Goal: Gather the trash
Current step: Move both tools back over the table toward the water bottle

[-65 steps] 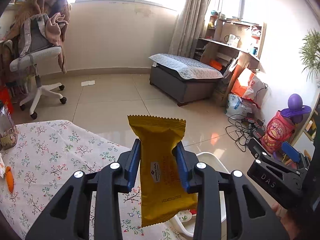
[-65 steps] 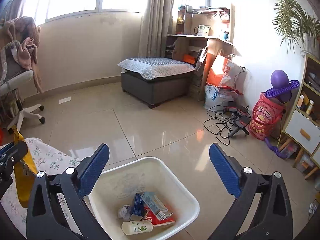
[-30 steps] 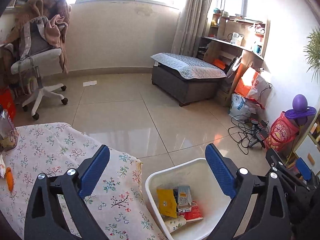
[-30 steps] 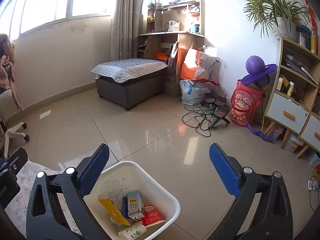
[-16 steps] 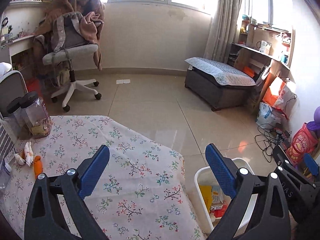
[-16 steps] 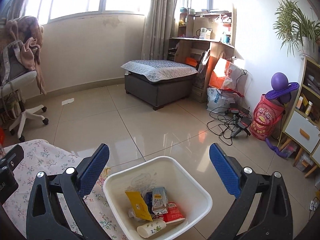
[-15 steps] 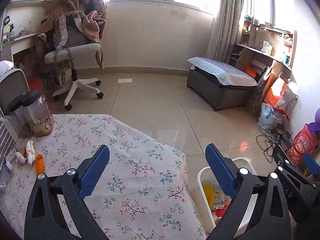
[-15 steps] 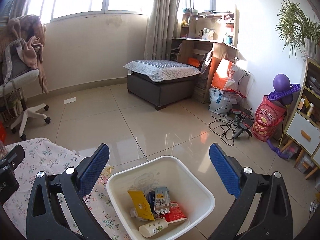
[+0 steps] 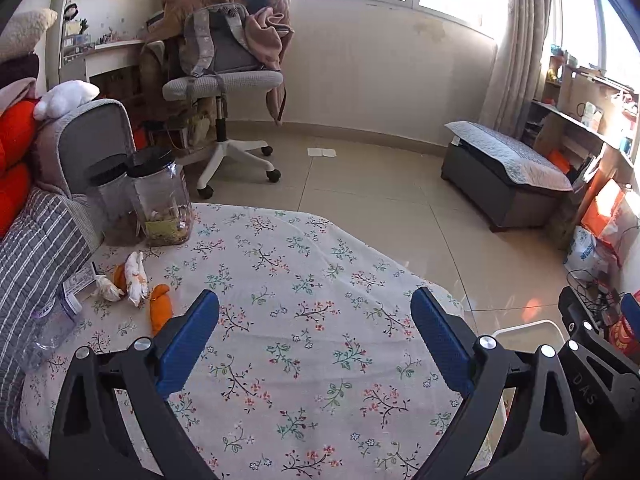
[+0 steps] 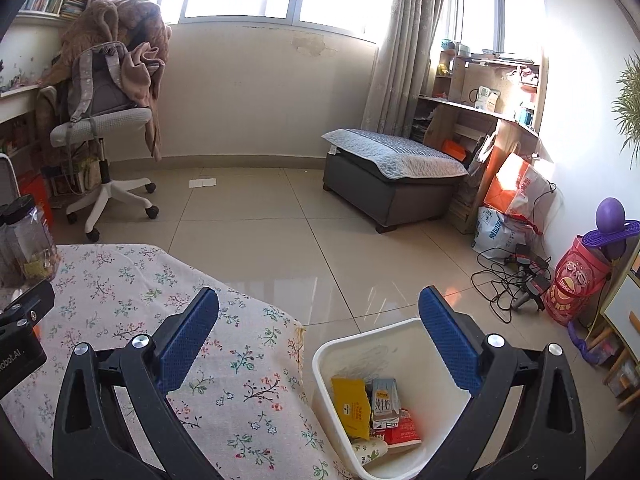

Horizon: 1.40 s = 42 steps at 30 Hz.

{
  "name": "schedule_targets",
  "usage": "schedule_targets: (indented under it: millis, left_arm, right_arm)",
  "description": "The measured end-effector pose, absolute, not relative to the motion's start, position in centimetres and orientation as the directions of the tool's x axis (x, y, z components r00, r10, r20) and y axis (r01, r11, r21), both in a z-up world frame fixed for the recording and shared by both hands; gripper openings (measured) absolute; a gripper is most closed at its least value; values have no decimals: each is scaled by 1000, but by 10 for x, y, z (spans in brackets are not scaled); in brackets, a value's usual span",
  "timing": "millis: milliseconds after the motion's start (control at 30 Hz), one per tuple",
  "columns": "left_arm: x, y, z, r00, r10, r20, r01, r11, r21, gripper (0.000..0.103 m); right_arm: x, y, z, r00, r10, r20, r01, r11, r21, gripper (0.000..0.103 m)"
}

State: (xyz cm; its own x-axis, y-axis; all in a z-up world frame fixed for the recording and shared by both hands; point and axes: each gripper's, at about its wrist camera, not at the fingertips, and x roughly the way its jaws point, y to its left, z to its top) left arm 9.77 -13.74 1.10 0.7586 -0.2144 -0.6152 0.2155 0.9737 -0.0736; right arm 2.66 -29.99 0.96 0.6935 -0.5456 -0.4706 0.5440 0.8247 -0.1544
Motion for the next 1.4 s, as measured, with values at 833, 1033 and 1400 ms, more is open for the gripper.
schedule_targets:
  millis: [833, 1033, 1400]
  left_arm:
    - [130, 12, -22, 712, 14, -702, -11, 1000, 9, 94]
    - [149, 55, -37, 675, 91, -733, -64, 996, 65, 94]
    - [221, 117, -85, 426, 261, -866, 51, 949, 311, 94]
  right_arm:
    - [80, -166, -11, 785, -335, -521, 261, 942, -212, 96]
    - [85, -138, -23, 788, -270, -553, 180, 961, -211, 96]
    - [87, -127, -48, 755, -222, -617, 70, 963, -260, 96]
